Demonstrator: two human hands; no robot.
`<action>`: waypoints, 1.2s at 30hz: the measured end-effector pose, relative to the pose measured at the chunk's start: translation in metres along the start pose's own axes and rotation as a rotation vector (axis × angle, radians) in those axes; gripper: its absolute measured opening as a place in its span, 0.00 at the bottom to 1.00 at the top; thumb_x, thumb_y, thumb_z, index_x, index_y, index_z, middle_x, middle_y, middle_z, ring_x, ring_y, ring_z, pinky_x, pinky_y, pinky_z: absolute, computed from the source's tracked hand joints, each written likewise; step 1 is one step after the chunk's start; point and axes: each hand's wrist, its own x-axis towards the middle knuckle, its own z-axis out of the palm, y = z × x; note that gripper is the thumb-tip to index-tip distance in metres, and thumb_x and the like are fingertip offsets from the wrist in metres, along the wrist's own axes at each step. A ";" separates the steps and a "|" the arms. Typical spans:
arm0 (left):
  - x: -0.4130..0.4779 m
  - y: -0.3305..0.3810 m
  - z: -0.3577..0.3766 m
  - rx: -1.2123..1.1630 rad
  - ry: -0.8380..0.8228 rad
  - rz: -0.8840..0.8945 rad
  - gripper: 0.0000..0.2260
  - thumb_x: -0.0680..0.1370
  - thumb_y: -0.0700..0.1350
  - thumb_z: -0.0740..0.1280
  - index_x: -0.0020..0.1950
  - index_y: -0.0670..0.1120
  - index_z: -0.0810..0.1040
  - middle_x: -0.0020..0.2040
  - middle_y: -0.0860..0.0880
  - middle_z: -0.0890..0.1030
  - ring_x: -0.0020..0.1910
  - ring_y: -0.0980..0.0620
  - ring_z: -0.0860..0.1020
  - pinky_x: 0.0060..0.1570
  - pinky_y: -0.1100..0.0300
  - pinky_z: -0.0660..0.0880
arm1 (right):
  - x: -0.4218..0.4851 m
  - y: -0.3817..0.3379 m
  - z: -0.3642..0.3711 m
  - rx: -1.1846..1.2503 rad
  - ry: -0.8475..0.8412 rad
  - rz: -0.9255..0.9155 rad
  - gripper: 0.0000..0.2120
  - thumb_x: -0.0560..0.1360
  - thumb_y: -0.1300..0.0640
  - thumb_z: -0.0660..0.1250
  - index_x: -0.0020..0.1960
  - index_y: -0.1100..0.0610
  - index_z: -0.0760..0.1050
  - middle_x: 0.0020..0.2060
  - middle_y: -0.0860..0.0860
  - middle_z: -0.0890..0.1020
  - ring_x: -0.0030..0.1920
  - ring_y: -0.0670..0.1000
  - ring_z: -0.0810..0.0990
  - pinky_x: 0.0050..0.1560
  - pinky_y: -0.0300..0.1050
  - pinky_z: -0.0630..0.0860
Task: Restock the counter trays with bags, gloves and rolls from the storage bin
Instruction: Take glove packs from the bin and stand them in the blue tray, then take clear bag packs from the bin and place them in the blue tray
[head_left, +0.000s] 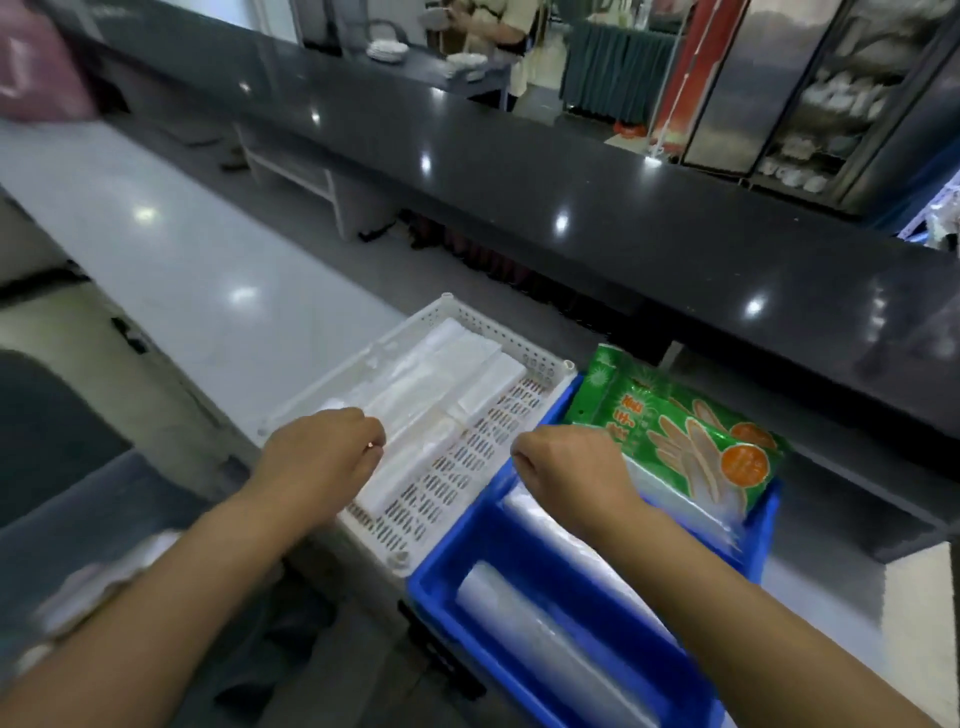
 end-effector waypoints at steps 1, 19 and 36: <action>-0.014 -0.017 -0.004 -0.018 0.002 -0.043 0.08 0.78 0.50 0.59 0.52 0.53 0.77 0.48 0.53 0.78 0.50 0.49 0.77 0.43 0.54 0.74 | 0.007 -0.014 0.000 -0.004 -0.014 -0.027 0.05 0.72 0.60 0.60 0.38 0.56 0.73 0.34 0.52 0.79 0.35 0.58 0.76 0.31 0.45 0.67; -0.306 -0.346 -0.012 -0.063 0.011 -0.667 0.07 0.77 0.49 0.61 0.45 0.54 0.78 0.43 0.53 0.80 0.40 0.51 0.77 0.35 0.59 0.72 | 0.095 -0.413 0.054 0.207 -0.091 -0.425 0.10 0.76 0.55 0.60 0.40 0.56 0.77 0.35 0.56 0.81 0.35 0.60 0.78 0.31 0.48 0.70; -0.289 -0.446 0.104 -0.133 -0.291 -0.856 0.09 0.78 0.48 0.58 0.49 0.51 0.78 0.44 0.51 0.80 0.41 0.50 0.78 0.37 0.60 0.73 | 0.241 -0.465 0.291 0.155 -0.674 -0.339 0.11 0.77 0.56 0.58 0.52 0.57 0.77 0.49 0.58 0.83 0.48 0.59 0.81 0.44 0.46 0.75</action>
